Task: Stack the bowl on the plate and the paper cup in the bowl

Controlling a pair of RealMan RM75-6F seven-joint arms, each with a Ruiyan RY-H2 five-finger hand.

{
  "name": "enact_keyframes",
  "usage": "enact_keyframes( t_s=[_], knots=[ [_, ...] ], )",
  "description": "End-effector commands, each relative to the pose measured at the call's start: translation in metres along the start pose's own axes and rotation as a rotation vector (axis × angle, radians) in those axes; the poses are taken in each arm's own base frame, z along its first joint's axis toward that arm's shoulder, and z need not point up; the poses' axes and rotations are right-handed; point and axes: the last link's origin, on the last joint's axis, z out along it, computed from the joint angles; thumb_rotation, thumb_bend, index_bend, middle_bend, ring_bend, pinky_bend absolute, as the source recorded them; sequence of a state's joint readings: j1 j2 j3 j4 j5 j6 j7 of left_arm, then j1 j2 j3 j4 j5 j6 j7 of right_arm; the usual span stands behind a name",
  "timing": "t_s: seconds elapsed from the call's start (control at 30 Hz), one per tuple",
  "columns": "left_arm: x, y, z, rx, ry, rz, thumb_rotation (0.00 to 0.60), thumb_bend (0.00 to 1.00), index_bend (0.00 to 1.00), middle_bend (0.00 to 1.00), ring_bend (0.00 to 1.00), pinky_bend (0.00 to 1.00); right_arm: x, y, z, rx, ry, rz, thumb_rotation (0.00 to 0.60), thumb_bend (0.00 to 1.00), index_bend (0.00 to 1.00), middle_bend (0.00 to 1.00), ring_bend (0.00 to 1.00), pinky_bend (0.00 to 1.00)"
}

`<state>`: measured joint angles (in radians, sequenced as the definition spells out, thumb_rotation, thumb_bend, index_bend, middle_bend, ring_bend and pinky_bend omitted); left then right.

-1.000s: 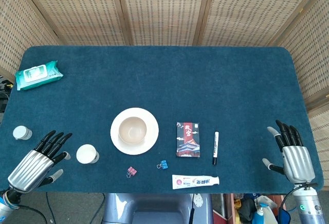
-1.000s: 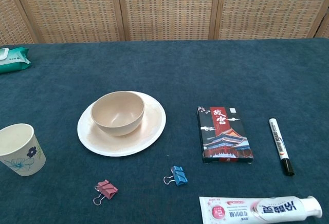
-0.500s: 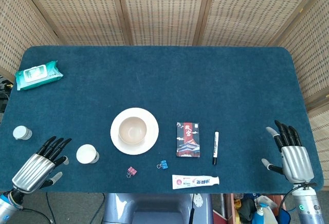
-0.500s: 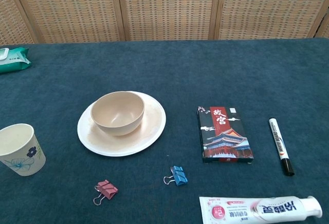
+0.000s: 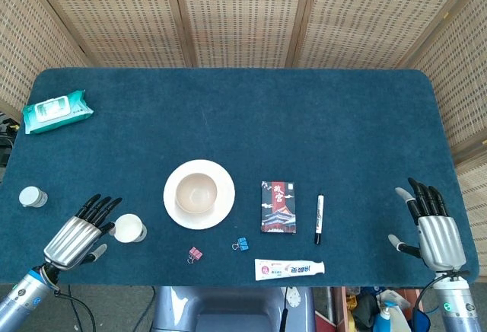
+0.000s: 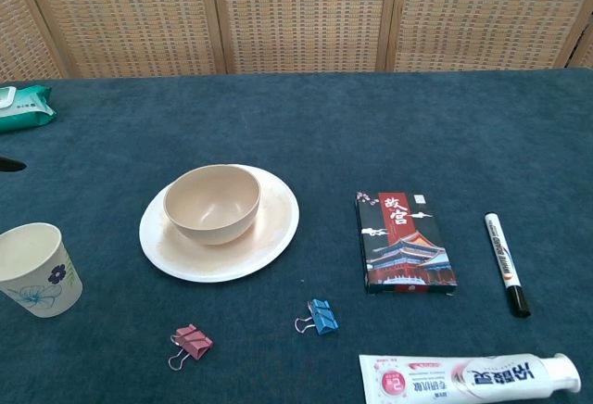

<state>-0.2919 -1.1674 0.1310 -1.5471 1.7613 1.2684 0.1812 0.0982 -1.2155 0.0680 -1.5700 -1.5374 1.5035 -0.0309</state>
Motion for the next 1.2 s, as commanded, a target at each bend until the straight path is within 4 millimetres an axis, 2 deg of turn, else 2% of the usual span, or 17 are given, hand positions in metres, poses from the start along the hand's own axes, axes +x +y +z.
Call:
enact_keyframes(
  t_s=[0.03,0.37,0.8,1.2],
  knots=[
    [-0.002,0.001,0.005,-0.004,-0.002,0.006,0.600,0.30,0.48,0.02,0.00,0.00,0.000,0.000,0.000,-0.001,0.002,0.002,0.600,0.13,0.12,0.00,0.00,0.00],
    [-0.009,0.010,0.022,-0.022,-0.018,0.010,0.600,0.31,0.49,0.02,0.00,0.00,0.001,0.001,0.001,-0.001,0.006,0.004,0.600,0.13,0.12,0.00,0.00,0.00],
    [-0.019,0.015,0.038,-0.023,-0.005,0.021,0.600,0.37,0.60,0.06,0.00,0.00,0.002,0.001,0.001,-0.002,0.008,0.006,0.600,0.13,0.12,0.00,0.00,0.00],
    [0.032,0.015,0.050,-0.040,0.154,-0.002,0.600,0.37,0.60,0.06,0.00,0.00,0.001,0.001,0.002,-0.001,0.006,0.006,0.600,0.13,0.12,0.00,0.00,0.00]
  ],
)
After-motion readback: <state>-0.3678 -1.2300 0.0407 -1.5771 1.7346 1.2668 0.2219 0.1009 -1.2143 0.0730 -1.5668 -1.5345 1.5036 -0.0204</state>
